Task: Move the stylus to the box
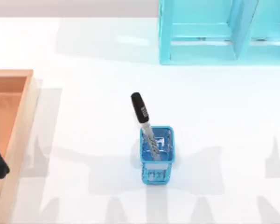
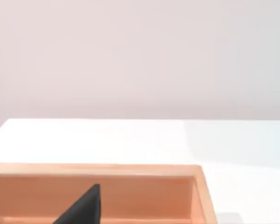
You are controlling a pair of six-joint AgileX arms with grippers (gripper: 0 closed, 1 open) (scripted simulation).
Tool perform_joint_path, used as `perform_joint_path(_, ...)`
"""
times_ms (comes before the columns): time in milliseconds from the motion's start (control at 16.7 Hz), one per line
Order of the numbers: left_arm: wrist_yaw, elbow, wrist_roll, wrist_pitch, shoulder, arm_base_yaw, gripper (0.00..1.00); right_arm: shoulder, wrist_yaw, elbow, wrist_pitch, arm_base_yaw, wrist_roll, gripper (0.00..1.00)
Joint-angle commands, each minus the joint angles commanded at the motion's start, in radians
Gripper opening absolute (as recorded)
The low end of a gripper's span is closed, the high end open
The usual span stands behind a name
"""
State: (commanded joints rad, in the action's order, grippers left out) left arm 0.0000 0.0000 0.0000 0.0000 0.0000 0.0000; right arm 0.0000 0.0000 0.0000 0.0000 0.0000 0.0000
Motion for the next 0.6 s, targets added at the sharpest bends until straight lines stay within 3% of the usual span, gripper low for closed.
perform_joint_path(300,0.001,0.011,-0.028,0.058,0.059,-0.032,1.00,0.000,0.000,0.000,0.000,0.000,0.000,1.00)
perform_joint_path(600,0.000,0.017,-0.133,0.335,0.366,-0.168,1.00,0.000,0.000,0.000,0.000,0.000,0.000,1.00)
